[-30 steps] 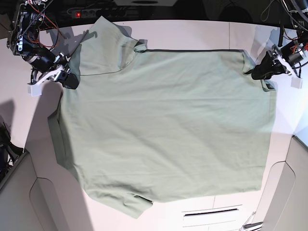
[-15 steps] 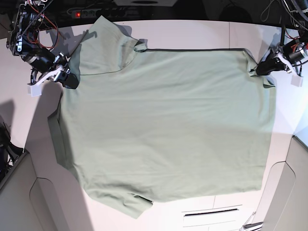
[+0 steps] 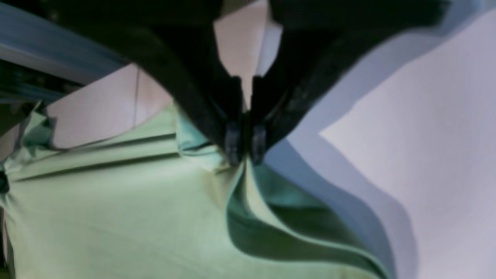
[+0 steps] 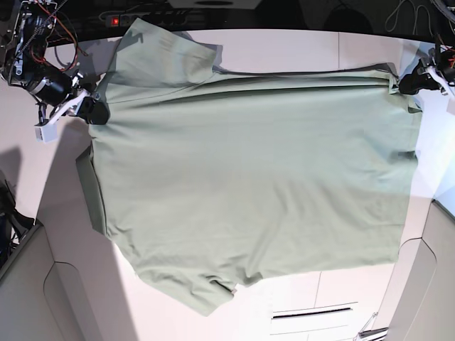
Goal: Fold the T-shirt properly
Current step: 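Lift the shoulder edge with both grippers and fold it over the shirt, then release the fabric and move the right gripper to the shirt's hem corner, then grasp the hem corner with the right gripper and drag it toward the folded edge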
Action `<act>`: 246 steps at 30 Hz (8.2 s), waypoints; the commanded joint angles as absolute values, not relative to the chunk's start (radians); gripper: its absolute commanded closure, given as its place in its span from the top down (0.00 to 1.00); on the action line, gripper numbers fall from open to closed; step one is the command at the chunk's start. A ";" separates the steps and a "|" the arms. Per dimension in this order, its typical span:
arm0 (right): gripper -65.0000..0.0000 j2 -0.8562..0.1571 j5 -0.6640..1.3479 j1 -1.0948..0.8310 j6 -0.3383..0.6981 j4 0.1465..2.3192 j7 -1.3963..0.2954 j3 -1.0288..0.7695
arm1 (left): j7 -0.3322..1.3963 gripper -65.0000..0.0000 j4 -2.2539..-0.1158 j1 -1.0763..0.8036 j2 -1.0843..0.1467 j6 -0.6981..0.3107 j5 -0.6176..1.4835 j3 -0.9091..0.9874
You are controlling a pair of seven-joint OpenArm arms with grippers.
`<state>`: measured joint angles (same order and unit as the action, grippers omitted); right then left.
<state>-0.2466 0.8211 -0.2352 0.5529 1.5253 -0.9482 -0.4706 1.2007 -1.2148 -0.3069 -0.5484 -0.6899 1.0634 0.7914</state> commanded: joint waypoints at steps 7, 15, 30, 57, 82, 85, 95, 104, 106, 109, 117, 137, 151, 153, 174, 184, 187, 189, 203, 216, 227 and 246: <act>0.00 -0.271 0.845 -0.231 0.546 1.542 -0.986 -0.487 | 1.195 0.00 -1.231 -0.305 -0.610 -0.693 1.095 0.802; 0.00 -0.271 0.985 -0.255 0.558 1.602 -1.097 -0.487 | 1.307 0.00 -1.232 -0.305 -0.618 -0.698 1.338 0.802; 0.00 -0.271 0.794 -0.025 0.572 1.652 -0.952 -0.386 | 1.165 0.00 -1.231 -0.076 -0.632 -0.698 1.251 0.789; 0.43 -0.271 0.655 0.177 0.558 1.365 -0.807 -0.262 | 0.909 0.44 -1.231 -0.011 -0.637 -0.665 0.847 0.578; 0.51 -0.270 0.627 -0.262 0.553 1.816 -1.007 -0.375 | 0.982 0.44 -1.232 0.033 -0.799 -0.633 0.898 0.796; 0.64 -0.266 0.627 -0.310 0.525 1.740 -0.909 -0.374 | 0.984 0.44 -1.232 0.033 -0.797 -0.633 0.910 0.796; 0.64 -0.252 0.934 -0.310 0.520 1.550 -0.997 -0.371 | 0.984 0.44 -1.232 0.033 -0.798 -0.640 0.917 0.796; 0.64 -0.182 1.014 -0.299 0.547 1.550 -1.022 -0.371 | 0.983 0.44 -1.232 0.033 -0.798 -0.640 0.918 0.796; 0.64 -0.179 1.014 -0.281 0.547 1.550 -1.022 -0.371 | 0.983 0.44 -1.232 0.033 -0.798 -0.640 0.921 0.796; 0.63 -0.179 1.004 -0.250 0.546 1.550 -1.022 -0.371 | 0.984 0.44 -1.232 0.033 -0.798 -0.640 0.921 0.796; 0.18 -0.179 1.002 -0.217 0.546 1.550 -1.030 -0.371 | 0.984 0.44 -1.232 0.033 -0.798 -0.640 0.921 0.796; 0.00 -0.094 1.027 0.049 0.584 1.580 -1.023 -0.308 | 0.984 0.44 -1.232 0.033 -0.798 -0.640 0.921 0.796; 0.00 -0.087 0.530 0.343 0.560 1.374 -0.671 -0.007 | 0.984 0.44 -1.232 0.033 -0.798 -0.640 0.921 0.796; 0.00 -0.083 0.530 0.376 0.560 1.289 -0.631 -0.004 | 0.984 0.44 -1.232 0.033 -0.798 -0.640 0.922 0.796; 0.00 -0.063 0.504 0.562 0.562 1.059 -0.485 -0.004 | 0.984 0.44 -1.232 0.033 -0.797 -0.640 0.924 0.796; 0.41 -0.067 0.505 0.557 0.561 1.104 -0.548 -0.020 | 0.984 0.44 -1.232 0.033 -0.783 -0.641 0.940 0.793; 0.11 -0.066 0.517 0.556 0.562 1.196 -0.706 -0.070 | 1.037 0.41 -1.234 0.033 -0.755 -0.698 1.004 0.751; 0.00 -0.067 0.543 0.553 0.562 1.273 -0.834 -0.109 | 1.073 0.25 -1.243 0.033 -0.732 -0.698 1.019 0.690; 0.00 -0.221 0.410 0.306 0.522 1.528 -0.970 -0.181 | 0.889 0.00 -1.367 0.033 -0.695 -0.620 0.600 0.382; 0.00 -0.221 0.132 0.268 0.339 1.275 -0.936 -0.004 | 0.845 0.00 -1.291 0.031 -0.661 -0.535 0.498 0.329; 0.00 -0.278 0.139 0.228 0.339 1.232 -1.014 0.004 | 0.929 0.00 -1.194 -0.009 -0.614 -0.535 0.503 0.329; 0.00 -0.440 0.254 -0.229 0.315 1.606 -1.180 -0.022 | 1.076 0.00 -1.320 -0.365 -0.617 -0.583 0.780 0.537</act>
